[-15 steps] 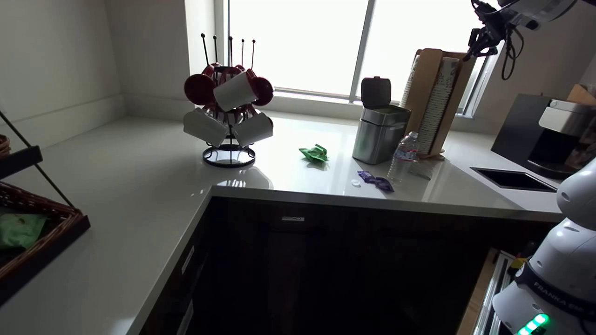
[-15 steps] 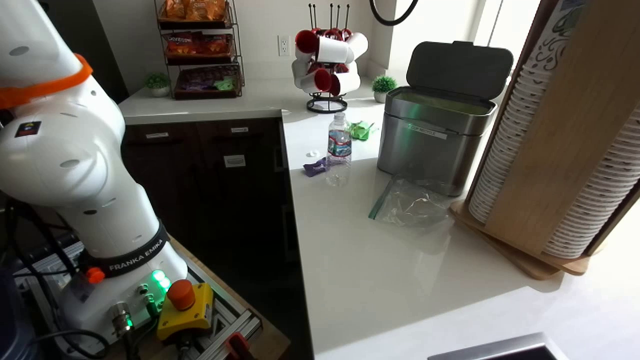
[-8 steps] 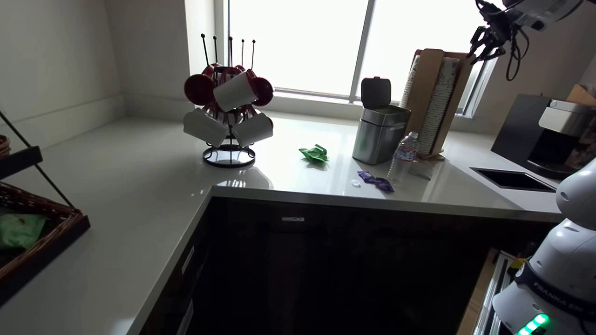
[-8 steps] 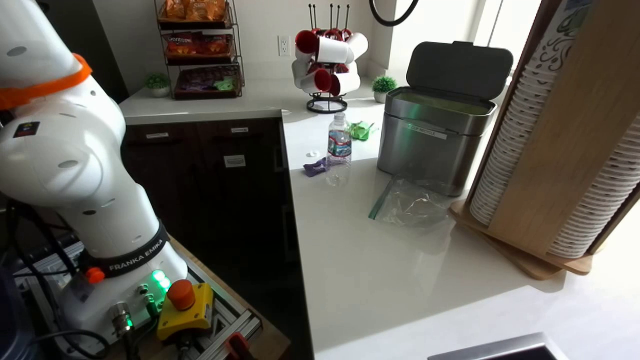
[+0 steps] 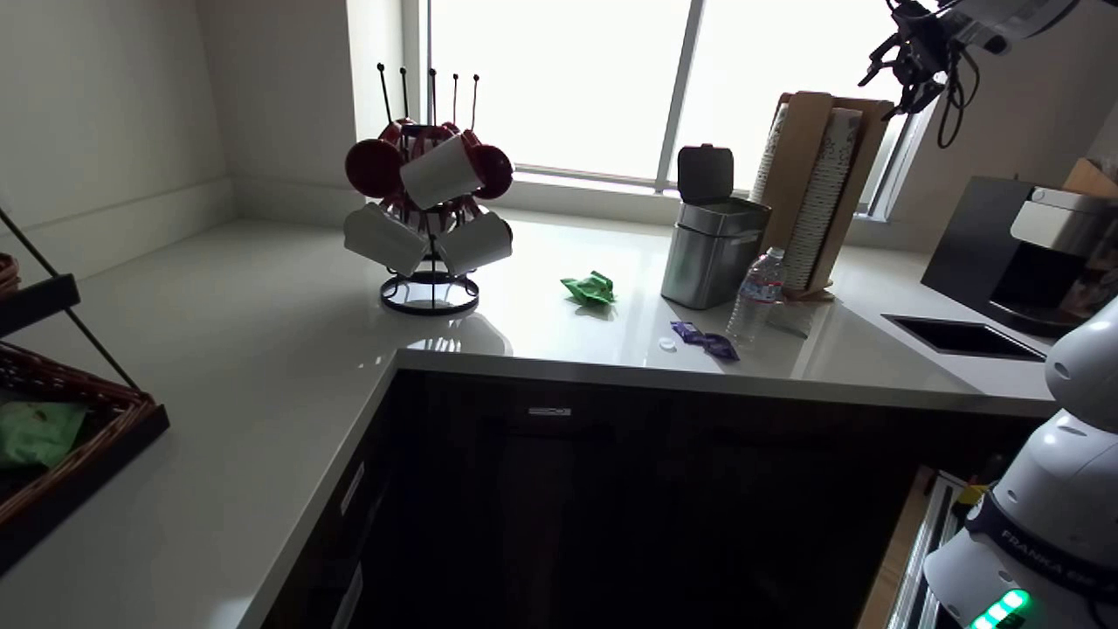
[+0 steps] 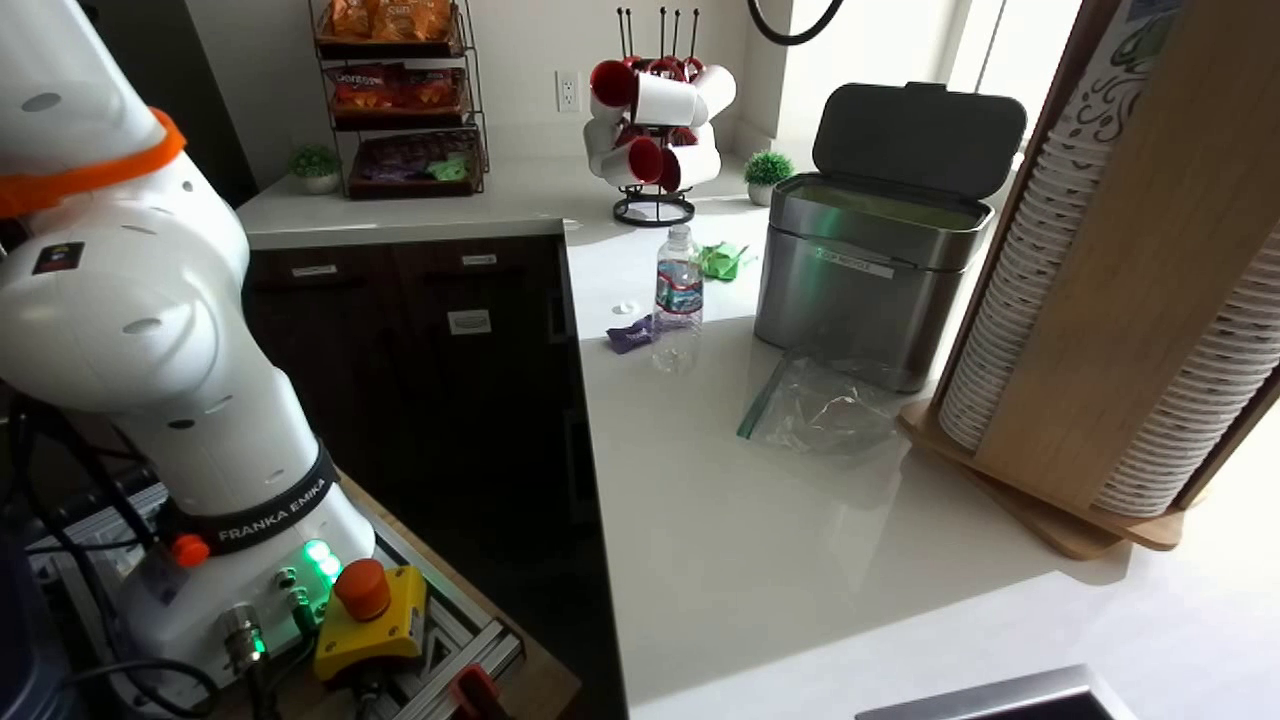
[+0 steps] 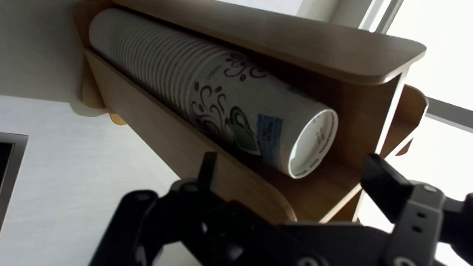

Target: Pick up one cup from the stacked cups on the cup order and put it on the table

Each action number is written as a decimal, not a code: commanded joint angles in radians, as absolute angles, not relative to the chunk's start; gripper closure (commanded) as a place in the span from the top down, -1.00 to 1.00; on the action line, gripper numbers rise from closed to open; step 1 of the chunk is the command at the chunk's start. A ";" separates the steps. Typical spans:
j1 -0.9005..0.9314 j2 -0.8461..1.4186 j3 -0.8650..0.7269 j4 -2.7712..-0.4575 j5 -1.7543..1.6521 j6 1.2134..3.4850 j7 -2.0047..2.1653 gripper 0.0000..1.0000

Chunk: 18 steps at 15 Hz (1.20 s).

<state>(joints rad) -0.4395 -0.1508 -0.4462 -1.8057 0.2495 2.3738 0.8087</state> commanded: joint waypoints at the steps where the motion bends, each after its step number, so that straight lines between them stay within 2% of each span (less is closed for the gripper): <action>1: -0.428 -0.116 -0.453 -1.769 0.315 2.362 0.754 0.98; 4: -0.427 -0.092 -0.452 -1.750 0.332 2.356 0.736 0.87; 6: -0.430 -0.077 -0.454 -1.739 0.340 2.352 0.727 0.72; 9: -0.432 -0.058 -0.454 -1.724 0.346 2.352 0.721 0.11; 14: -0.435 -0.041 -0.453 -1.708 0.352 2.349 0.710 -0.68; 16: -0.436 -0.038 -0.455 -1.705 0.354 2.341 0.701 -0.94; 18: -0.436 -0.037 -0.458 -1.702 0.358 2.330 0.694 -0.93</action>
<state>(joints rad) -0.4323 -0.0567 -0.4527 -1.7286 0.3186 2.3670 0.7303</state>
